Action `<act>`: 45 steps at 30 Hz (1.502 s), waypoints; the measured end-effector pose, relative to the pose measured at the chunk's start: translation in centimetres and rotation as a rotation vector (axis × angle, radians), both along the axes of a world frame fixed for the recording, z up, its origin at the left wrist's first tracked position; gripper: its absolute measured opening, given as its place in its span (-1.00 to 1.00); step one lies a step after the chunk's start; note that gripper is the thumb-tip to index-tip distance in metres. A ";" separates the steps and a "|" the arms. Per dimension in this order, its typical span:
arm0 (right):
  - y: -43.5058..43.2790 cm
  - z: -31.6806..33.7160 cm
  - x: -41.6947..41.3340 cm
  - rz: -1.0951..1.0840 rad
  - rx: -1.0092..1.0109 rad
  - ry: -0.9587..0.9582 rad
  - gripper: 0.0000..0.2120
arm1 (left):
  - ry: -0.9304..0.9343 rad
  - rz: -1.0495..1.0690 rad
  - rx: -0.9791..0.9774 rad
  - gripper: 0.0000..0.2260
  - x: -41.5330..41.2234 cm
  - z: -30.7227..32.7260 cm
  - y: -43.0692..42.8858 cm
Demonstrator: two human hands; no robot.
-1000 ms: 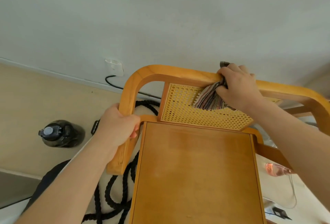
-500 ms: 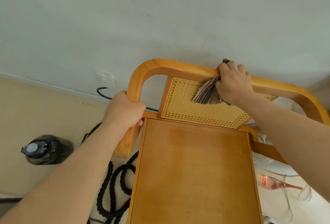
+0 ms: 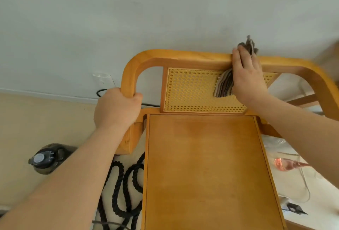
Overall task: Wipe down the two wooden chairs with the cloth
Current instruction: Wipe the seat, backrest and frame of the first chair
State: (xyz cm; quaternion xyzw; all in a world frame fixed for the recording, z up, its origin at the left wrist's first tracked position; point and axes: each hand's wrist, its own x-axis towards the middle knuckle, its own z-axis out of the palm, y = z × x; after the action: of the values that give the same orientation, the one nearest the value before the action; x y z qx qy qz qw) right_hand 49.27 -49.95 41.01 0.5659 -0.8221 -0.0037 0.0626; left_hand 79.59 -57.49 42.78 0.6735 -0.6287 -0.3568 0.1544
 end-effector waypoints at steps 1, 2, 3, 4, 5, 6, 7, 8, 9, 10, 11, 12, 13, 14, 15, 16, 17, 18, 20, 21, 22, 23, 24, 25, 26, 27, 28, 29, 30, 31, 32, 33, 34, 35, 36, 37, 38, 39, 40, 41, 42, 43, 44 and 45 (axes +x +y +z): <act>0.9 -0.1 0.2 -0.085 -0.035 -0.061 -0.18 | -0.023 -0.007 -0.032 -0.69 0.1 0.1 0.1; 2.1 -0.4 1.0 -0.149 -0.078 -0.135 -0.18 | -0.018 -0.015 -0.047 -0.66 0.3 0.2 0.4; 3.4 -1.1 2.2 -0.176 -0.121 -0.207 -0.19 | 0.019 -0.031 -0.048 -0.68 0.7 0.3 0.9; 5.0 -2.3 3.7 -0.159 -0.150 -0.276 -0.19 | 0.073 -0.053 -0.035 -0.73 1.1 0.3 1.6; 6.6 -3.7 5.6 -0.112 -0.128 -0.342 -0.20 | 0.115 -0.080 -0.011 -0.78 1.6 0.3 2.5; 8.2 -6.1 7.4 -0.063 -0.053 -0.405 -0.22 | 0.144 -0.103 0.016 -0.81 2.2 0.1 3.6; 9.5 -8.8 9.2 -0.036 0.051 -0.477 -0.27 | 0.171 -0.113 0.033 -0.83 2.7 -0.2 4.6; 10.5 -11.7 11.0 -0.055 0.152 -0.548 -0.33 | 0.204 -0.109 0.029 -0.86 3.2 -0.7 5.4; 11.1 -14.4 12.7 -0.116 0.244 -0.594 -0.38 | 0.239 -0.090 0.008 -0.89 3.5 -1.3 5.8; 11.5 -16.7 14.3 -0.183 0.302 -0.594 -0.42 | 0.265 -0.066 -0.022 -0.88 3.7 -1.8 5.9; 11.9 -18.4 15.9 -0.240 0.316 -0.567 -0.43 | 0.280 -0.047 -0.051 -0.88 3.7 -2.2 6.0; 12.4 -19.6 17.2 -0.274 0.291 -0.544 -0.43 | 0.298 -0.033 -0.074 -0.87 3.7 -2.6 5.8; 13.1 -20.4 18.4 -0.271 0.261 -0.538 -0.43 | 0.312 -0.024 -0.093 -0.87 3.6 -2.9 5.6; 14.0 -20.9 19.7 -0.228 0.242 -0.540 -0.42 | 0.319 -0.023 -0.108 -0.87 3.7 -3.1 5.4; 15.4 -21.0 21.2 -0.162 0.245 -0.549 -0.42 | 0.318 -0.027 -0.115 -0.86 3.7 -3.3 5.5; 17.1 -21.1 22.5 -0.093 0.254 -0.565 -0.40 | 0.322 -0.029 -0.113 -0.86 3.8 -3.3 5.6; 19.1 -20.9 23.7 -0.007 0.277 -0.563 -0.38 | 0.332 -0.023 -0.105 -0.86 3.8 -3.2 5.7; 21.3 -20.7 24.5 0.087 0.312 -0.557 -0.34 | 0.339 -0.015 -0.090 -0.86 3.9 -2.9 5.9; 25.1 -20.1 24.0 0.223 0.390 -0.524 -0.26 | 0.318 -0.041 -0.059 -0.84 3.9 -2.1 6.3; 26.6 -20.2 22.6 0.236 0.418 -0.458 -0.25 | 0.288 -0.073 -0.056 -0.82 4.1 -1.8 6.4; 28.0 -19.9 20.9 0.182 0.440 -0.426 -0.26 | 0.259 -0.111 -0.064 -0.80 4.5 -1.6 6.6; 30.0 -19.8 18.7 0.042 0.439 -0.411 -0.30 | 0.243 -0.153 -0.079 -0.79 4.9 -1.7 7.1; 31.6 -19.3 16.6 -0.165 0.420 -0.423 -0.34 | 0.238 -0.169 -0.102 -0.81 5.4 -1.9 7.6; 32.8 -18.9 15.0 -0.375 0.411 -0.455 -0.36 | 0.259 -0.156 -0.133 -0.84 6.2 -2.2 8.4; 33.9 -18.4 14.1 -0.550 0.384 -0.468 -0.37 | 0.308 -0.135 -0.155 -0.86 6.7 -3.0 9.7; 34.5 -18.4 14.1 -0.679 0.352 -0.478 -0.37 | 0.356 -0.110 -0.167 -0.85 7.3 -4.1 11.2; 34.2 -18.5 14.8 -0.766 0.301 -0.493 -0.37 | 0.380 -0.076 -0.152 -0.76 8.0 -5.6 13.0; 33.4 -18.9 16.2 -0.823 0.243 -0.511 -0.38 | 0.379 -0.055 -0.098 -0.65 8.6 -7.1 15.0; 32.4 -19.3 18.3 -0.843 0.179 -0.535 -0.37 | 0.343 -0.056 -0.012 -0.58 9.3 -9.0 17.0; 31.4 -19.7 21.0 -0.820 0.124 -0.568 -0.35 | 0.278 -0.083 0.100 -0.54 9.7 -10.6 19.1; 30.4 -20.1 24.5 -0.744 0.080 -0.613 -0.34 | 0.196 -0.140 0.209 -0.55 10.1 -12.1 21.1; 29.4 -20.4 28.4 -0.616 0.061 -0.666 -0.33 | 0.130 -0.211 0.279 -0.57 10.4 -13.5 22.6; 28.7 -20.3 32.2 -0.478 0.068 -0.723 -0.34 | 0.086 -0.272 0.313 -0.60 10.7 -14.6 23.9; 28.0 -20.0 35.3 -0.373 0.077 -0.790 -0.36 | 0.053 -0.312 0.340 -0.63 11.1 -15.3 24.6; 27.4 -19.6 37.3 -0.318 0.068 -0.868 -0.41 | 0.020 -0.331 0.373 -0.65 11.4 -15.8 25.1; 26.8 -19.0 38.1 -0.325 0.053 -0.978 -0.46 | -0.008 -0.337 0.412 -0.64 11.9 -16.1 25.2; 26.1 -18.0 37.9 -0.400 0.024 -1.157 -0.50 | -0.010 -0.328 0.460 -0.63 12.4 -16.1 25.2; 25.8 -16.8 37.2 -0.527 -0.029 -1.393 -0.52 | 0.020 -0.303 0.516 -0.64 12.6 -15.4 25.3; 26.0 -15.3 36.0 -0.690 -0.094 -1.624 -0.53 | 0.062 -0.277 0.558 -0.65 12.9 -14.6 25.4; 26.4 -13.8 34.6 -0.846 -0.163 -1.787 -0.53 | 0.102 -0.259 0.582 -0.68 12.8 -13.5 25.6; 27.1 -12.0 33.3 -0.958 -0.249 -1.890 -0.53 | 0.134 -0.253 0.597 -0.71 12.4 -12.0 25.8; 28.1 -10.2 32.1 -1.044 -0.351 -1.951 -0.55 | 0.157 -0.276 0.610 -0.74 11.9 -10.5 26.1; 29.3 -8.2 31.0 -1.105 -0.456 -1.992 -0.58 | 0.179 -0.315 0.623 -0.78 11.2 -8.8 26.6; 30.6 -6.0 30.0 -1.132 -0.565 -2.030 -0.61 | 0.211 -0.349 0.641 -0.79 10.4 -7.0 27.2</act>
State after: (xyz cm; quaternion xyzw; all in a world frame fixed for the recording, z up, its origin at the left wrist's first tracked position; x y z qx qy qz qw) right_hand 79.22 -19.40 34.98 -0.1657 -0.6005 0.5988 -0.5034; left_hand 89.95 -30.33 35.78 0.5301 -0.5710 -0.6236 -0.0635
